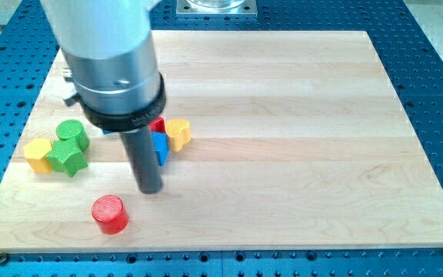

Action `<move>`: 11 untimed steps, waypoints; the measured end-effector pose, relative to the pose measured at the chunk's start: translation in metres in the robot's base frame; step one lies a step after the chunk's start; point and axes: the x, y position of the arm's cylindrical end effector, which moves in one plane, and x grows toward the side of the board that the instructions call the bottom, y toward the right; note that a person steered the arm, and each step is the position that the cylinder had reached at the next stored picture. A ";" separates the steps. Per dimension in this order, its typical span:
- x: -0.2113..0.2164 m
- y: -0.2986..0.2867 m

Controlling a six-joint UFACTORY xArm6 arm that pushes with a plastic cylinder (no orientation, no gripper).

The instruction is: Push the triangle into the red star

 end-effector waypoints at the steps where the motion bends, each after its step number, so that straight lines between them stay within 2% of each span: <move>1: -0.045 0.051; 2: -0.087 0.064; 3: -0.108 0.050; 4: -0.158 0.031; 5: -0.163 -0.030; 6: -0.148 -0.109; 7: -0.110 -0.141; 8: -0.095 -0.123; 10: -0.100 -0.063; 11: -0.101 -0.065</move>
